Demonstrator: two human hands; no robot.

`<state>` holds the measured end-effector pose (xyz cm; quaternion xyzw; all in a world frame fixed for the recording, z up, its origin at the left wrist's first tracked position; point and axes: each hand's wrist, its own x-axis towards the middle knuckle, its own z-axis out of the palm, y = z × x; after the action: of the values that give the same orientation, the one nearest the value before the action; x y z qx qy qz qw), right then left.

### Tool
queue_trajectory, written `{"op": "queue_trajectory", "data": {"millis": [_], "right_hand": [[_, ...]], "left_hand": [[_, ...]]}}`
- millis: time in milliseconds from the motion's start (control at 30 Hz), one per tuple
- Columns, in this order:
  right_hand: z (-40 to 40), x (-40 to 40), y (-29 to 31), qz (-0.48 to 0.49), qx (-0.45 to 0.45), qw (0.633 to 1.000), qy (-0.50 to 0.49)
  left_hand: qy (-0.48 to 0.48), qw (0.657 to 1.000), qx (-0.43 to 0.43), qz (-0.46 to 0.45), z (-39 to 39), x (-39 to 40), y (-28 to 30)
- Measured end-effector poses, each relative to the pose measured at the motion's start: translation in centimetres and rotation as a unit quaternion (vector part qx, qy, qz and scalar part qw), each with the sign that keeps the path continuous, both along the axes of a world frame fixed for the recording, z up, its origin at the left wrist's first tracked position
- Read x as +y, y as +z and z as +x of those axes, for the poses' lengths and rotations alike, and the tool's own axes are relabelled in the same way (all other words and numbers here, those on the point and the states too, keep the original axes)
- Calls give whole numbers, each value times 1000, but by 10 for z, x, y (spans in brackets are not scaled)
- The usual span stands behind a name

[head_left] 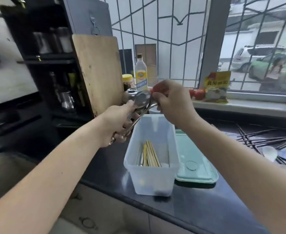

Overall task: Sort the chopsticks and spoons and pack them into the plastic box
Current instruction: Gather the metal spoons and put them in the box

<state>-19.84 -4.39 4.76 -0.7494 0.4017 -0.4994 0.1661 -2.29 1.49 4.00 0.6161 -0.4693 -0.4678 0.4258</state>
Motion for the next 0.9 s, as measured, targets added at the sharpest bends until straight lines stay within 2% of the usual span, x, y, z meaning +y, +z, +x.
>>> {"op": "queue_trajectory", "data": {"millis": [67,200,333,433,533,633,767,833,900], "right_hand": [[9,-15,-4,34,34,999,15],[0,-38,-11,89,167,982,1],[2,-53,-24,159,288,944,-9],[20,-58,-43,238,377,895,15],[29,-62,-49,295,394,870,17],[30,-63,-41,302,410,861,-17],[31,-49,-29,283,514,807,-65],[27,-48,-24,249,516,817,-68],[23,-46,-21,242,472,844,-74]], "left_hand": [[41,997,64,-8,35,-11,-25],[137,983,116,-35,81,-35,-97],[165,967,196,-10,78,-57,-165],[162,966,201,-6,62,-71,-186],[185,964,187,-47,56,-70,-193],[205,947,232,-91,59,-62,-199],[201,932,283,-103,65,-61,-198],[195,936,273,-104,65,-62,-199],[192,942,254,-107,62,-61,-199]]}}
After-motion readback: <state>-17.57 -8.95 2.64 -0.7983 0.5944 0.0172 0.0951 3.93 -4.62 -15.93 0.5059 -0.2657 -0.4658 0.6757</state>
